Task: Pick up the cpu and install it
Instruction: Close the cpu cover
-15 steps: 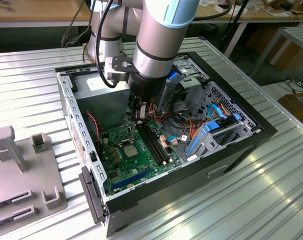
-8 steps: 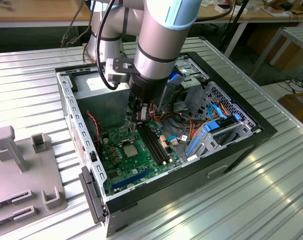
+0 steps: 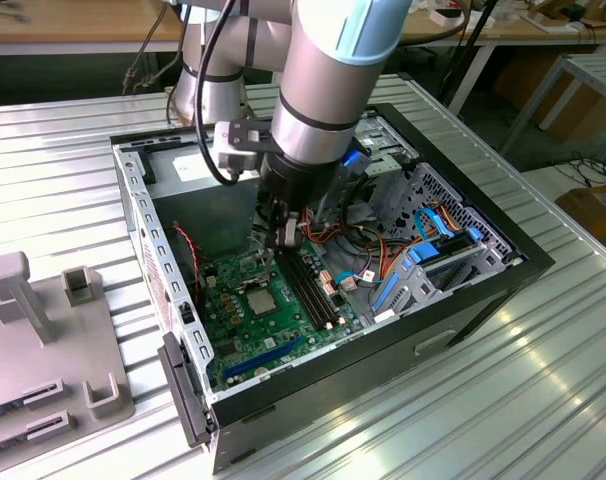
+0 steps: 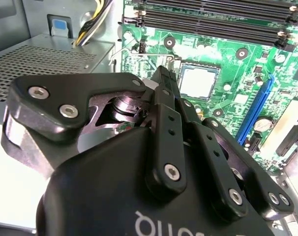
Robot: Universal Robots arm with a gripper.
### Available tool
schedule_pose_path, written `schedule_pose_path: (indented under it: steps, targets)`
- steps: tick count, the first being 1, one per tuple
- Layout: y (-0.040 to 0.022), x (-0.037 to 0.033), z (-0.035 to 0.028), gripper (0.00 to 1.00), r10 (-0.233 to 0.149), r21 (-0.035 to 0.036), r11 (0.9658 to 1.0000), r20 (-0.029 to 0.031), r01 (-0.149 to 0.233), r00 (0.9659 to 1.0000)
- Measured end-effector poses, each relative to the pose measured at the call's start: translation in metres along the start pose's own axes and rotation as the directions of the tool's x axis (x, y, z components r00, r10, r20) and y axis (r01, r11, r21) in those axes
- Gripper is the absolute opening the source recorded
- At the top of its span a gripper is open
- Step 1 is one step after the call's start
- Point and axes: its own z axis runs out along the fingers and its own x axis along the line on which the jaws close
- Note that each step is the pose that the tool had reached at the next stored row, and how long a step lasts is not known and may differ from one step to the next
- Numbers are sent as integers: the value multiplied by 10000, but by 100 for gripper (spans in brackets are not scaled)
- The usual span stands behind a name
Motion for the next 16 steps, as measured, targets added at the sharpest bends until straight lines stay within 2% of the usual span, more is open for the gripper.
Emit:
schedule_pose_path:
  steps: [16]
  targets:
    - [-58, 136, -12, 11, -1, 0, 10000, 0, 1, 10000]
